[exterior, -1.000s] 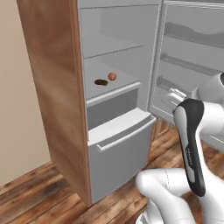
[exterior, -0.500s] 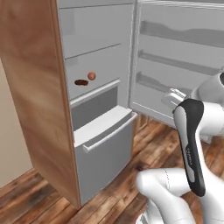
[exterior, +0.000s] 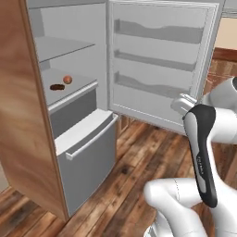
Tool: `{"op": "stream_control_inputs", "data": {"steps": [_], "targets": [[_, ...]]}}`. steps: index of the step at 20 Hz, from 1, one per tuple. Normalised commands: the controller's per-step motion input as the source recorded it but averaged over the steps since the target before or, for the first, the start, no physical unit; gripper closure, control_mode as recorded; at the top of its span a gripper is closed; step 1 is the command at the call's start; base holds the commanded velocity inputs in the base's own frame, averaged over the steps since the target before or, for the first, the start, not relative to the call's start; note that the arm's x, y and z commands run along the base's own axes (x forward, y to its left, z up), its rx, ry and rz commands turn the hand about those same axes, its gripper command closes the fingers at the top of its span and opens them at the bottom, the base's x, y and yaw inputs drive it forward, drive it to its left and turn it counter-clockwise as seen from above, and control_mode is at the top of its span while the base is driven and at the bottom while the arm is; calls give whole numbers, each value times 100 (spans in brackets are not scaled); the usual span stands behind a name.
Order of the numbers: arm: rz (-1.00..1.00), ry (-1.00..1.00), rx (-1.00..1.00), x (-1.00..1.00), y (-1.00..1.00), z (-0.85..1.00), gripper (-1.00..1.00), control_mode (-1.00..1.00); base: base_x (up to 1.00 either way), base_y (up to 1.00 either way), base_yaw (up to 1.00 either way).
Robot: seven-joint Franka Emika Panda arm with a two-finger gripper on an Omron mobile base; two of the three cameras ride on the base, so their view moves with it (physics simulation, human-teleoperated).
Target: Gather the onion and sweet potato from the fridge and place them on a tray on the dining counter. Then gather the chicken drumstick and fish from the fridge and place them on the other tray.
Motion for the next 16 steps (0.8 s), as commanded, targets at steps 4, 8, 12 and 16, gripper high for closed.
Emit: {"op": "stream_control_inputs", "data": {"steps": [4, 8, 12, 16], "targets": [[0, 0, 0, 0, 0, 0, 100, 100, -48, 0, -32], [0, 0, 0, 0, 0, 0, 100, 100, -30, 0, -24], [0, 0, 0, 0, 0, 0, 100, 100, -13, -3, -21], [0, 0, 0, 0, 0, 0, 100, 100, 0, -20, -19]]}}
